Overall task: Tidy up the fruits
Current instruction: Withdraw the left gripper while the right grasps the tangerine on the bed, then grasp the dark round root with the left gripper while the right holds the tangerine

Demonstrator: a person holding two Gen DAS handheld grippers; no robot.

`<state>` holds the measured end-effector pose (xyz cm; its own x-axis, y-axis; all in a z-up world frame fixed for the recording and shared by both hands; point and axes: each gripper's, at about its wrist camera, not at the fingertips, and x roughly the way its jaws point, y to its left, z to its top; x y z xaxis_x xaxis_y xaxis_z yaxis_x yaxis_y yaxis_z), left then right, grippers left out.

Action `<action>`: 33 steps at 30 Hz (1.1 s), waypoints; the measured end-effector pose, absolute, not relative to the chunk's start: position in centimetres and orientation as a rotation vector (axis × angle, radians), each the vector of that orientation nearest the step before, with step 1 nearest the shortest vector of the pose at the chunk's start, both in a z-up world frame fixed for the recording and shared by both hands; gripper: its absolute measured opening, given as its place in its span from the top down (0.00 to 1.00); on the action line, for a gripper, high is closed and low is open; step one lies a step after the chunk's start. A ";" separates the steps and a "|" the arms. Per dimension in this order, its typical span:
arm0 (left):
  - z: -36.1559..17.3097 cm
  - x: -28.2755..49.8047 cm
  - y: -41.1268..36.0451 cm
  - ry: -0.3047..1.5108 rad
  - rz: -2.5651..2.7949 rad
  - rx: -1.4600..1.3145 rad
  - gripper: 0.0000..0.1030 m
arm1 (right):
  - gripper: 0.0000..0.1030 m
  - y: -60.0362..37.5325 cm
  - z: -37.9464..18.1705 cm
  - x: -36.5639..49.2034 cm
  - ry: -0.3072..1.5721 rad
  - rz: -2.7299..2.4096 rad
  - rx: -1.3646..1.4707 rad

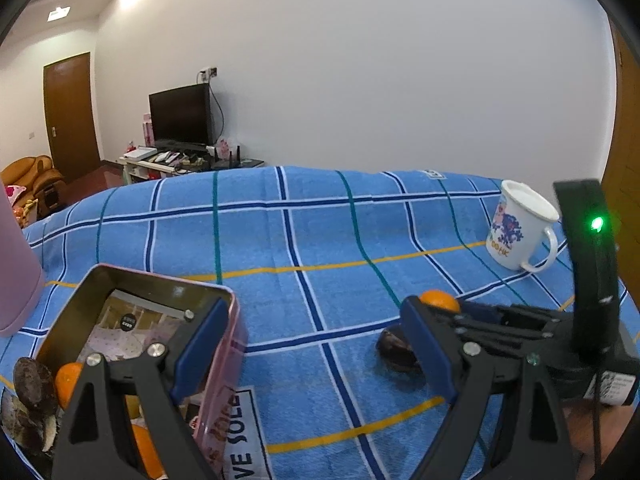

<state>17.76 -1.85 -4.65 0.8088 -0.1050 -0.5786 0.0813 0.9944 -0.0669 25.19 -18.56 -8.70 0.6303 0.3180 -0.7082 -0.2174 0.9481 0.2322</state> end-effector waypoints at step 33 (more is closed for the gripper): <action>-8.2 20.3 -6.8 0.839 -0.358 -0.017 0.58 | 0.64 -21.9 -8.3 23.7 0.811 0.187 0.151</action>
<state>20.27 -6.79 -8.16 0.6120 -0.3172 -0.7244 0.3039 0.9400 -0.1549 23.72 -21.88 -8.28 0.6735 0.2230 -0.7047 -0.1075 0.9728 0.2051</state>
